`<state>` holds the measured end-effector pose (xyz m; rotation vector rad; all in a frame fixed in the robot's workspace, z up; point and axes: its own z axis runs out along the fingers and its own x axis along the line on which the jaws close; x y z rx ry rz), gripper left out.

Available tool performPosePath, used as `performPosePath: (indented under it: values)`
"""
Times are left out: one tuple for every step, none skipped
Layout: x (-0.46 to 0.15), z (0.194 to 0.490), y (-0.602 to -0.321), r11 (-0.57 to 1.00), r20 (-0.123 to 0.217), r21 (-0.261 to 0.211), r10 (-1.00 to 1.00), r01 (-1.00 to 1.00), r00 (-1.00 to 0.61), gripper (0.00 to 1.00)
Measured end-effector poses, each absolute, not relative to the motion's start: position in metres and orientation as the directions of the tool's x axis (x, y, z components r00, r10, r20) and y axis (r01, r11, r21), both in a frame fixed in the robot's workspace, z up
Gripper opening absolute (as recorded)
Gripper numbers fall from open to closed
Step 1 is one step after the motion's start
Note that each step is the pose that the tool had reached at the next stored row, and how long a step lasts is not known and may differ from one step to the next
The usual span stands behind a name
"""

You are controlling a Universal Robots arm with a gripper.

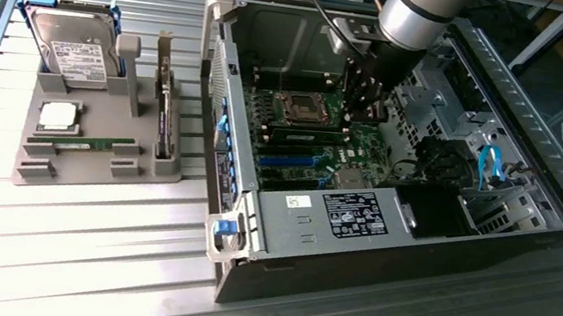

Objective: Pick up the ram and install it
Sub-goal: 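Press down the ram until it locks into place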

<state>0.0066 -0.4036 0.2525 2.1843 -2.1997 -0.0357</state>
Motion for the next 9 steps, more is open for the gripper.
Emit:
performPosePath:
  values:
    - [0.003,0.252,-0.404,0.007,0.013,0.045,-1.0,-0.999,-0.007,0.1]
    - [0.0,0.252,-0.404,0.007,0.013,0.044,-1.0,-0.999,-0.007,0.1]
    - [-0.005,0.252,-0.404,0.007,0.013,0.043,-1.0,-0.999,-0.007,0.1]
    - [-0.01,0.252,-0.404,0.007,0.013,0.042,-1.0,-0.999,-0.007,0.1]
    - [-0.016,0.252,-0.404,0.007,0.013,0.041,-1.0,-0.999,-0.007,0.1]
    - [-0.021,0.252,-0.404,0.007,0.013,0.04,-1.0,-0.999,-0.007,0.1]
    - [-0.027,0.252,-0.404,0.007,0.013,0.038,-1.0,-0.999,-0.007,0.1]
    - [-0.031,0.252,-0.404,0.007,0.013,0.037,-1.0,-0.999,-0.007,0.1]
    - [-0.036,0.252,-0.404,0.007,0.013,0.036,-1.0,-0.999,-0.007,0.1]
